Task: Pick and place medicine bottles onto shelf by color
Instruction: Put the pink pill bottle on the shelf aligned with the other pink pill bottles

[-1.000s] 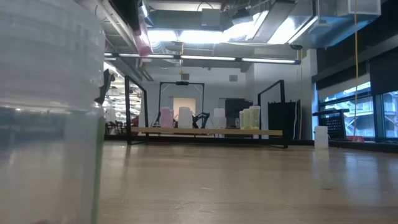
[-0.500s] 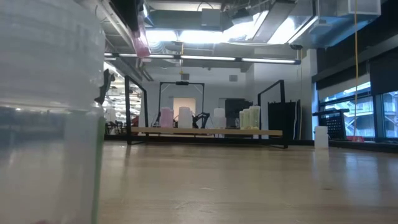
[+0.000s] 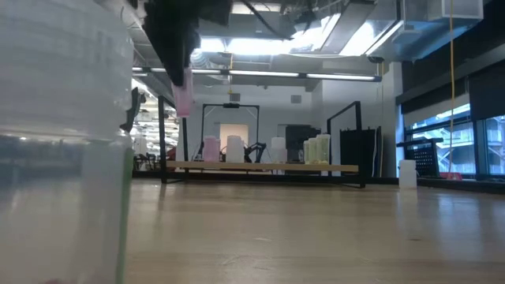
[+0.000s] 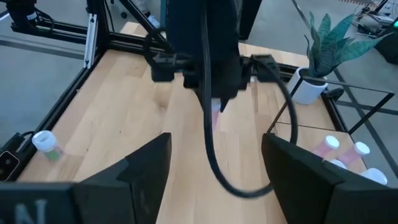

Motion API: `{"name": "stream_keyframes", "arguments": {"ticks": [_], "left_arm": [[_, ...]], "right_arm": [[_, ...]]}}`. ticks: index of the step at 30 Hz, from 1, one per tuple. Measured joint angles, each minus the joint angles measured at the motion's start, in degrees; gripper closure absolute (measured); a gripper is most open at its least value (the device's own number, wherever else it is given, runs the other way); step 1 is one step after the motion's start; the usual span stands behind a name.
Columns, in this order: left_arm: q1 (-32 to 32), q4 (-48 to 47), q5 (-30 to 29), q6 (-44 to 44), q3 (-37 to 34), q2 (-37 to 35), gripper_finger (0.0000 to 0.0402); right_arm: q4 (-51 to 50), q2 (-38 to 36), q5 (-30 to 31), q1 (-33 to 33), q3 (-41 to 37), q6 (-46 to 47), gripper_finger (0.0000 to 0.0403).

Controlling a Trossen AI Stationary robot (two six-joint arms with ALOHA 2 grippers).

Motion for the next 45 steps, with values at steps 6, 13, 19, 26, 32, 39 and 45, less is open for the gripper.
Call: {"name": "stream_keyframes", "arguments": {"ticks": [6, 13, 19, 26, 32, 39, 45], "left_arm": [[1.35, 0.48, 1.98, 0.74, 0.00, 2.40, 0.0296], [1.83, 5.17, 2.12, -0.20, -0.02, 6.76, 0.0296], [1.86, 8.97, 2.19, -0.19, -0.02, 9.81, 0.0296], [2.27, 10.71, 4.50, -0.21, -0.02, 13.40, 0.0296], [2.47, 12.02, 5.20, 0.01, -0.01, 14.96, 0.0296], [3.80, 13.97, 6.68, 0.03, -0.02, 14.88, 0.0296], [4.19, 15.96, 8.13, 0.03, -1.46, 14.88, 0.0296]], "right_arm": [[-0.02, 0.00, 0.00, 0.00, 0.00, -0.20, 0.0151], [0.02, 0.00, 0.00, 0.00, 0.00, -0.35, 0.0151], [0.09, 0.00, 0.00, 0.00, 0.02, -0.33, 0.0151], [0.09, 0.02, 0.00, 0.01, 0.02, -0.31, 0.0151], [0.11, 0.02, 0.00, 0.01, 0.02, -0.27, 0.0151], [0.13, 0.04, 0.00, 0.00, 0.02, -0.27, 0.0151], [0.13, 0.04, 0.00, 0.01, 0.02, -0.27, 0.0151]]}}
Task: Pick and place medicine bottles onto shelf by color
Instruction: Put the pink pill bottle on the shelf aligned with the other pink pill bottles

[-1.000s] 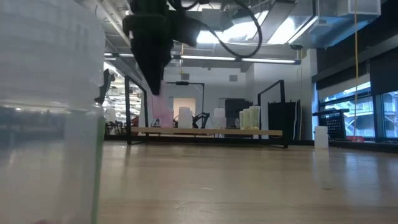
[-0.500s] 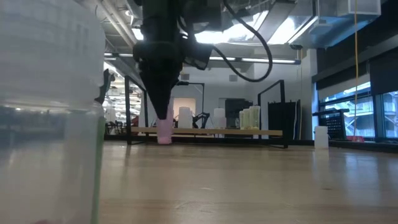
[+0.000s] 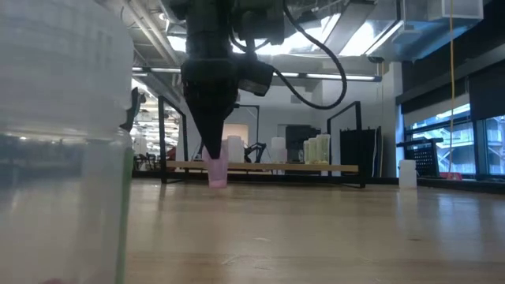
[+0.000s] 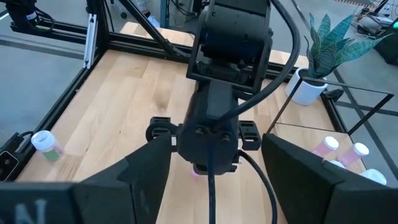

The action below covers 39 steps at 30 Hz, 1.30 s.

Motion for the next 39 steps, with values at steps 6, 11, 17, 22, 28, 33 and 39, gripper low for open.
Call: {"name": "stream_keyframes", "arguments": {"ticks": [6, 11, 17, 22, 28, 33, 39], "left_arm": [[0.00, 1.28, 0.04, -0.04, -1.48, 0.00, 0.0296], [0.00, 1.63, 0.02, -0.35, -1.95, -0.11, 0.0295], [0.00, 1.70, 0.02, -0.44, -2.01, -0.11, 0.0276], [0.00, 1.83, 0.02, -0.44, -2.10, -0.09, 0.0246], [-0.03, 1.83, 0.02, -0.46, -2.10, -0.09, 0.0207], [-0.04, 1.83, -0.19, -0.46, -2.10, -0.09, 0.0172], [-0.05, -0.22, 0.02, -0.46, -0.65, -0.48, 0.0155]], "right_arm": [[0.04, 0.00, 0.00, 0.00, 0.00, -0.01, 0.0151], [0.02, 0.00, 0.00, 0.00, 0.00, 0.00, 0.0151], [0.02, 0.00, 0.00, 0.00, 0.00, 0.00, 0.0151], [0.02, 0.00, 0.00, -0.01, 0.00, -0.09, 0.0151], [0.02, 0.00, 0.00, -0.01, 0.00, -0.15, 0.0151], [0.02, 0.00, 0.00, -0.01, 0.00, -0.15, 0.0151], [0.00, 0.00, 0.00, -0.01, 0.00, -0.15, 0.0151]]}}
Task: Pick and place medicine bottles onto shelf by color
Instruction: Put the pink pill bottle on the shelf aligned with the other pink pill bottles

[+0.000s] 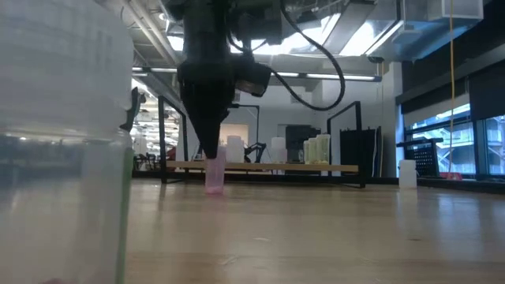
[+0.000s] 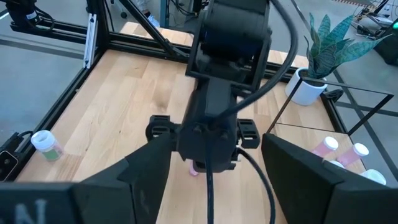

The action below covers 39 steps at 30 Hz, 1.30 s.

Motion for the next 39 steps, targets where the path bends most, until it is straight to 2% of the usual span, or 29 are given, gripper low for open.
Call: {"name": "stream_keyframes", "arguments": {"ticks": [12, 20, 27, 34, 39], "left_arm": [[-0.01, -10.67, -1.82, -0.05, 4.68, -7.61, 0.0154], [-0.74, -15.47, -7.34, -8.14, 4.74, -17.50, 0.0154], [-4.96, -16.51, -15.01, -14.41, 4.76, -26.18, 0.0154], [-10.39, -16.66, -16.74, -18.86, 4.74, -32.35, 0.0154], [-14.14, -17.58, -20.54, -22.94, 4.74, -33.96, 0.0154]], "right_arm": [[0.07, 0.00, 0.00, 0.00, 0.02, -0.01, 0.0151], [0.07, 0.00, 0.00, 0.01, 0.02, -0.02, 0.0151], [0.07, 0.00, 0.00, 0.02, 0.02, -0.02, 0.0151], [0.04, 0.00, 0.00, 0.02, 0.02, -0.02, 0.0151], [0.03, 0.00, 0.00, 0.01, 0.02, -0.02, 0.0151]]}}
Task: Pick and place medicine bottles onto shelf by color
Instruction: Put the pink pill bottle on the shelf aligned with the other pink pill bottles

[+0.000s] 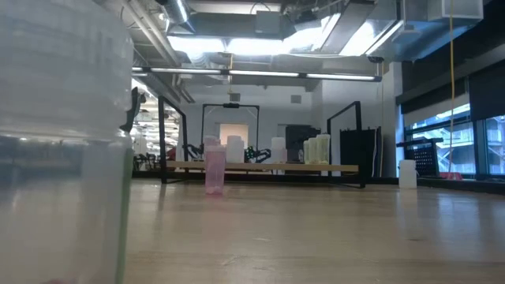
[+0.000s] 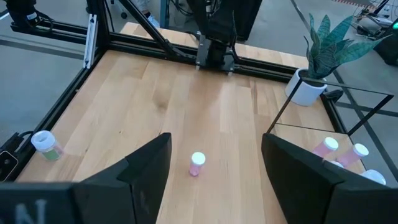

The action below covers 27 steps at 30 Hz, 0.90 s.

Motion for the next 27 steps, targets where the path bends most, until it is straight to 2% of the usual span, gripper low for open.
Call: {"name": "stream_keyframes", "arguments": {"ticks": [11, 17, 22, 27], "left_arm": [[-5.11, -0.61, -8.79, -7.49, -0.02, -0.11, 0.0154], [-6.75, -0.61, -10.33, -11.18, -0.02, -0.24, 0.0154], [-7.76, -0.72, -12.45, -11.68, -0.02, -0.22, 0.0154], [-7.95, -1.71, -13.17, -11.77, -0.02, -0.22, 0.0154]], "right_arm": [[0.09, 0.00, -0.17, 0.01, 0.00, 1.62, 0.0151], [0.69, 0.86, -3.77, 0.02, 0.04, 3.25, 0.0151], [1.41, 3.96, 1.22, -0.70, 0.65, 3.11, 0.0151], [1.54, 9.55, 0.97, -2.45, 4.49, 1.85, 0.0151]]}}
